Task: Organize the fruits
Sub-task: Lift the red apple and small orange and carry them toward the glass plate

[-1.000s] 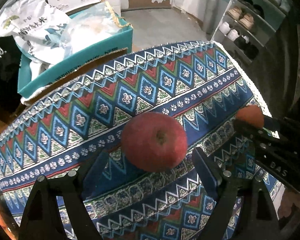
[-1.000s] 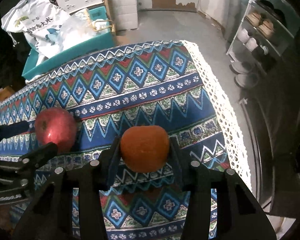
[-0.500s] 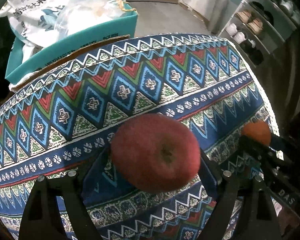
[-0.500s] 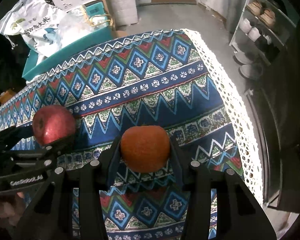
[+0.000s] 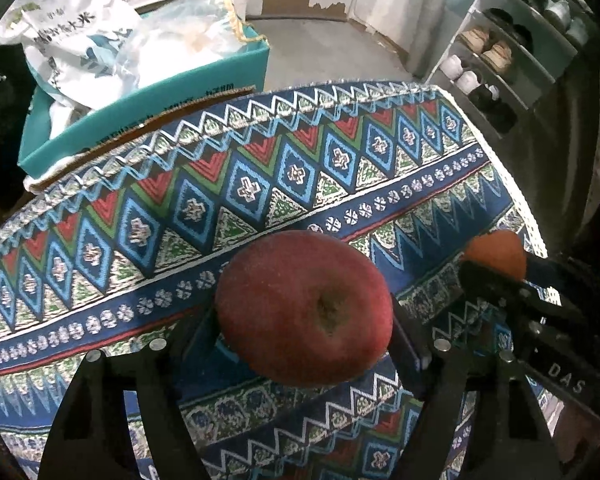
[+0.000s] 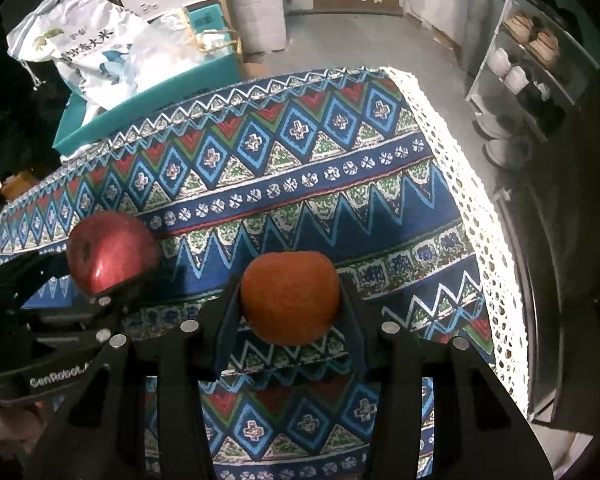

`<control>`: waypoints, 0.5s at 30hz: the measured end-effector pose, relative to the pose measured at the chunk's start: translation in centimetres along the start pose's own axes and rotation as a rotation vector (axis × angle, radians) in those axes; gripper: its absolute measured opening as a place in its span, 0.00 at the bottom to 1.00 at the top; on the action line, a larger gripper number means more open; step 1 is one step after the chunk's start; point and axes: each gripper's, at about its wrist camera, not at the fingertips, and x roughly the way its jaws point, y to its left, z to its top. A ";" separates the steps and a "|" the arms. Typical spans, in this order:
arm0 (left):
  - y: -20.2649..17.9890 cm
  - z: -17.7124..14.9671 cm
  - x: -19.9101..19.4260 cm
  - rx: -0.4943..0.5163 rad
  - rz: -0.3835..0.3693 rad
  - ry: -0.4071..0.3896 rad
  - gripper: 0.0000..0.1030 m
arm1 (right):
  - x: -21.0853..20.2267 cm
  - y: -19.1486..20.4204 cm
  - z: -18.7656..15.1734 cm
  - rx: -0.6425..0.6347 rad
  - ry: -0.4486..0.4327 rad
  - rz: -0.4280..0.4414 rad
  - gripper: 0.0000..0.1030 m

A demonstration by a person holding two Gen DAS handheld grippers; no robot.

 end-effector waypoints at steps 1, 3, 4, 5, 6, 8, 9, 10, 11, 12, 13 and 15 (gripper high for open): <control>0.0 0.0 -0.4 -0.001 -0.001 -0.006 0.76 | -0.2 0.1 0.0 -0.001 -0.004 0.003 0.44; 0.1 0.1 -1.5 -0.005 -0.006 -0.019 0.76 | -0.6 0.4 0.1 -0.005 -0.014 0.007 0.44; 0.1 0.1 -1.9 -0.003 -0.005 -0.024 0.76 | -0.8 0.5 0.1 -0.008 -0.019 0.010 0.44; 0.2 0.1 -2.6 0.002 -0.003 -0.031 0.76 | -1.1 0.7 0.1 -0.010 -0.023 0.011 0.44; 0.2 0.2 -3.1 0.005 -0.001 -0.038 0.76 | -1.3 0.8 0.1 -0.012 -0.028 0.013 0.44; 0.3 0.1 -4.4 0.014 0.002 -0.053 0.76 | -1.9 1.2 0.1 -0.020 -0.036 0.019 0.44; 0.4 0.0 -5.0 0.017 0.003 -0.061 0.76 | -2.2 1.4 0.1 -0.027 -0.041 0.020 0.44; 0.4 -0.1 -5.5 0.018 0.003 -0.068 0.76 | -2.5 1.7 0.0 -0.034 -0.047 0.019 0.44; 0.7 -0.3 -6.3 0.014 0.000 -0.074 0.76 | -2.8 1.9 -0.1 -0.041 -0.051 0.019 0.44; 0.8 -0.4 -6.7 0.008 -0.002 -0.078 0.76 | -3.3 2.3 -0.1 -0.049 -0.057 0.022 0.44; 1.1 -0.6 -7.4 0.000 -0.006 -0.084 0.76 | -3.5 2.5 -0.1 -0.052 -0.060 0.024 0.44; 1.5 -0.8 -8.1 -0.016 -0.006 -0.097 0.76 | -4.3 3.2 -0.3 -0.068 -0.072 0.029 0.44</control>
